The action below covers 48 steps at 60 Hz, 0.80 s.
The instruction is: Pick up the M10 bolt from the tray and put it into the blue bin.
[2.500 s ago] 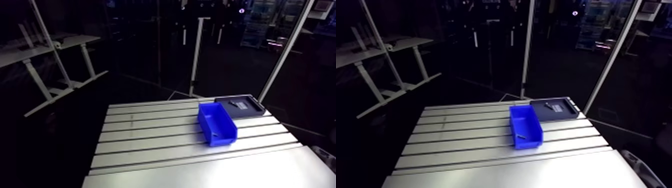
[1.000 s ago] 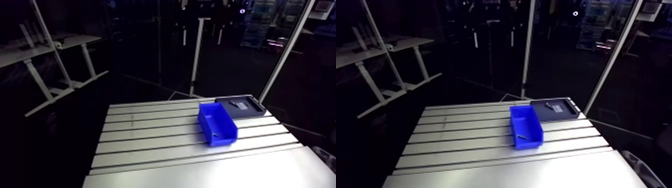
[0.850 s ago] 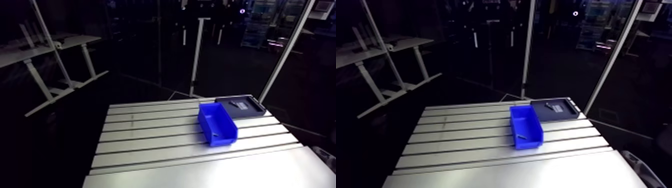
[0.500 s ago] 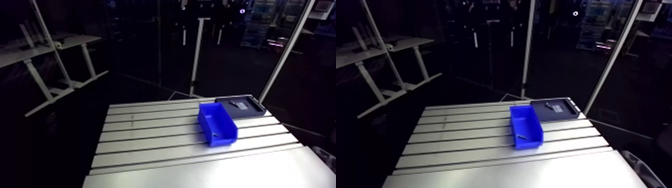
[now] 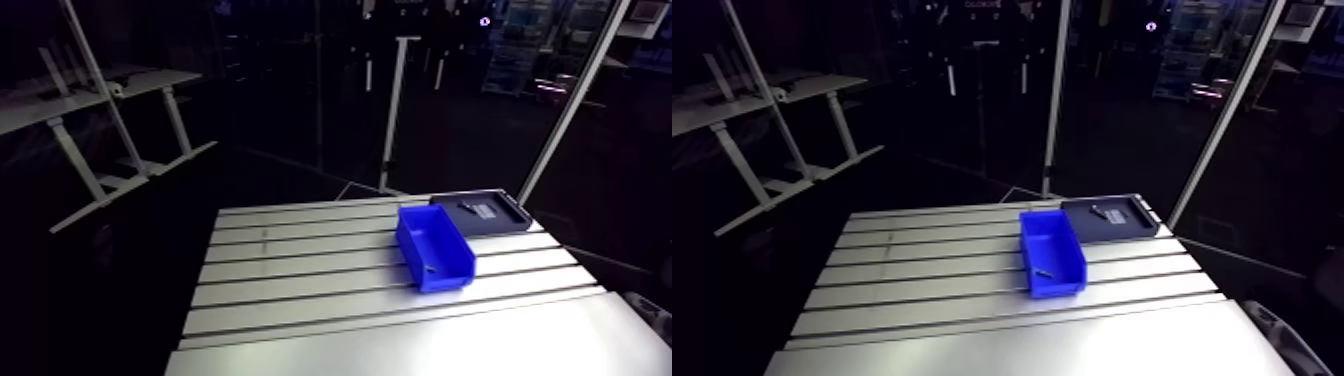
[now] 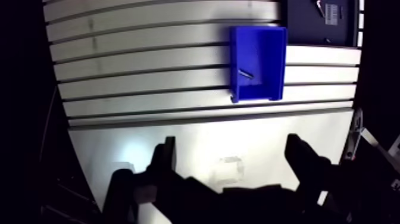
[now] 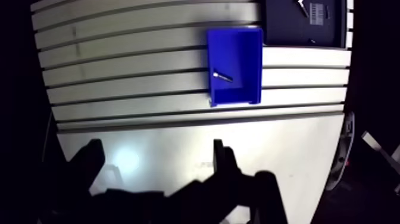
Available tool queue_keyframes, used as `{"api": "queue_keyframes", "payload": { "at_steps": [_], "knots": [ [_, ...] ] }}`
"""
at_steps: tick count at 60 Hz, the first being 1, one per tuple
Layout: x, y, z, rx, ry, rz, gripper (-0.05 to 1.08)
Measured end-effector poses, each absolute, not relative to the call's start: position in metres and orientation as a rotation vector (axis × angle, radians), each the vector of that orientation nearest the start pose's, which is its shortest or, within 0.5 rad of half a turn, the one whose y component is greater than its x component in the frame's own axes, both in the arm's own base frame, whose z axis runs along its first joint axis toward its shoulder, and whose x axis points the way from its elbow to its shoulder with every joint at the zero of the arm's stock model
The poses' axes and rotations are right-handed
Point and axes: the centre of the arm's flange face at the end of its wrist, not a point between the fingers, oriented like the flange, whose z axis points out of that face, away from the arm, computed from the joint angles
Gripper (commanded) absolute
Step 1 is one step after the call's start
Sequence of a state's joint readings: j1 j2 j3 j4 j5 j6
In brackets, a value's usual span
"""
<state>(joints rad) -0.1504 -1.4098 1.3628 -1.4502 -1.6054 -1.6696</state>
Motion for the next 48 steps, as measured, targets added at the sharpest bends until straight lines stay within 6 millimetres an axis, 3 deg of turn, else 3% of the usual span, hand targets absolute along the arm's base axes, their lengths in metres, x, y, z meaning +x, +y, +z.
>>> {"api": "queue_keyframes", "payload": {
  "at_steps": [48],
  "knots": [
    [-0.5697,-0.0432,0.4918,0.019,3.073,0.058,0.01]
  ]
}}
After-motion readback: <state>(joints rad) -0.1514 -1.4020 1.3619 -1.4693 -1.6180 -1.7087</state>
